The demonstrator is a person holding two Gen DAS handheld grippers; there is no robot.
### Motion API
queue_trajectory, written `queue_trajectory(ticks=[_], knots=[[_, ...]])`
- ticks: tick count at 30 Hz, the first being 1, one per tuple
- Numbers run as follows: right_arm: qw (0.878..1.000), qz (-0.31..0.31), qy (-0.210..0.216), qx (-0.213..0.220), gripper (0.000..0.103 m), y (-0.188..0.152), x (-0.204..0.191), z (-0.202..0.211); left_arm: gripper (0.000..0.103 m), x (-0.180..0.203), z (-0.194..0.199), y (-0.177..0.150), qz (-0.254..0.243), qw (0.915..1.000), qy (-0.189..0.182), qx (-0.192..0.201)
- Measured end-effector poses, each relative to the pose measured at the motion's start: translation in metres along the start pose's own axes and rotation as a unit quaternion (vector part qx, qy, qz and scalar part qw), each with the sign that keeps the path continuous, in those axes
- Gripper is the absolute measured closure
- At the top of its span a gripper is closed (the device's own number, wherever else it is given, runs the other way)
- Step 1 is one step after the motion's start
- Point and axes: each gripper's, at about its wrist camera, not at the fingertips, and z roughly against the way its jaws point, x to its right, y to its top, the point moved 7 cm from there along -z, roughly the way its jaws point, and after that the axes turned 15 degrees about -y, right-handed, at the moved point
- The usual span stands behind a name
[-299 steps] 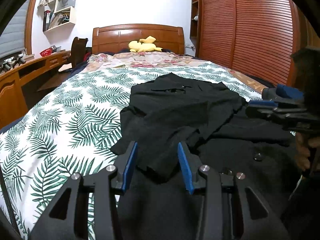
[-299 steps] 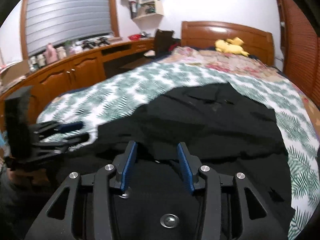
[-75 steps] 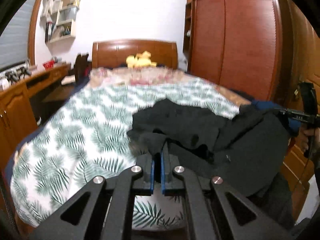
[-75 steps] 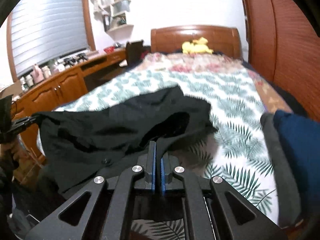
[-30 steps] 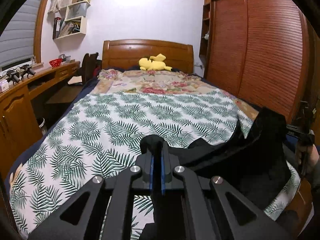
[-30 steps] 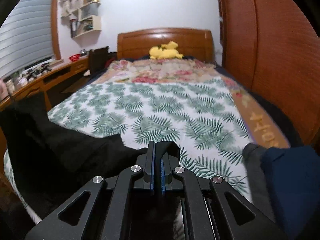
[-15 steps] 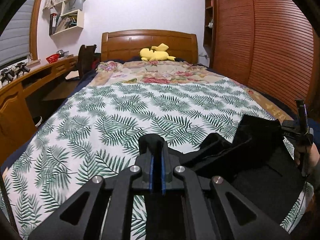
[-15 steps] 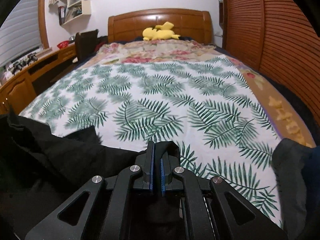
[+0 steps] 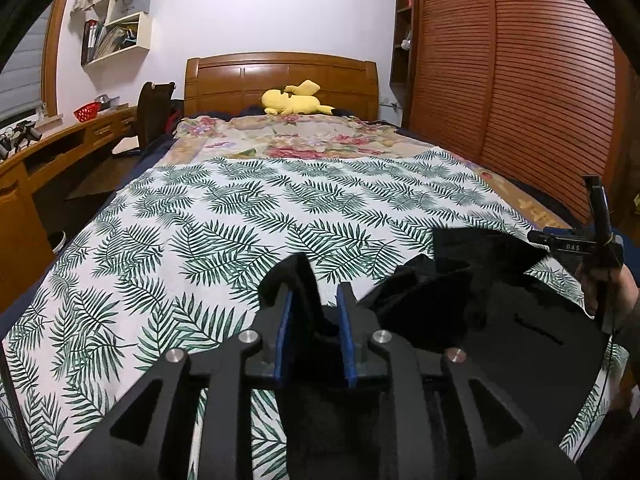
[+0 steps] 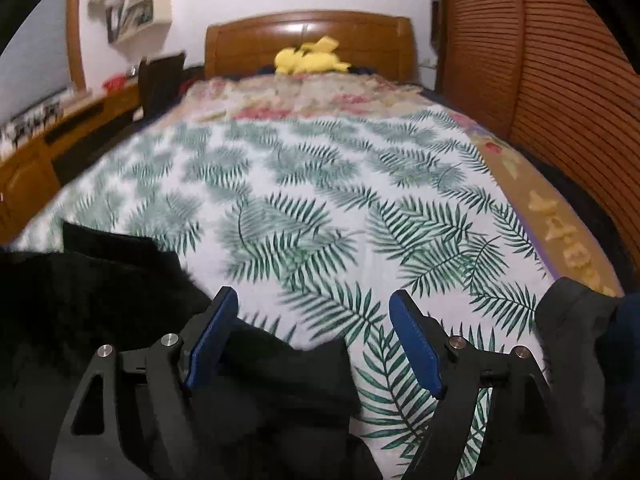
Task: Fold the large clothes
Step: 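Open both tools and release the folded hem onto the coat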
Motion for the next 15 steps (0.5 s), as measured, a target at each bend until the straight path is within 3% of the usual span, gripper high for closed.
queue_trajectory(ticks=[7,12,15], knots=[[0.999,0.029,-0.019,-0.029,0.023,-0.005,-0.006,-0.014,0.081,-0.003,0.017,-0.001,0.004,0.9999,-0.007,0.010],[0.995,0.060,-0.032,-0.072,0.023,-0.016,-0.021,-0.045,0.080,0.000,0.017,-0.008,0.000,0.9999,-0.015,0.001],[0.991,0.064,-0.028,-0.119,0.023,-0.026,-0.026,-0.068,0.079,0.004,0.011,-0.015,-0.002,0.9997,-0.023,-0.011]])
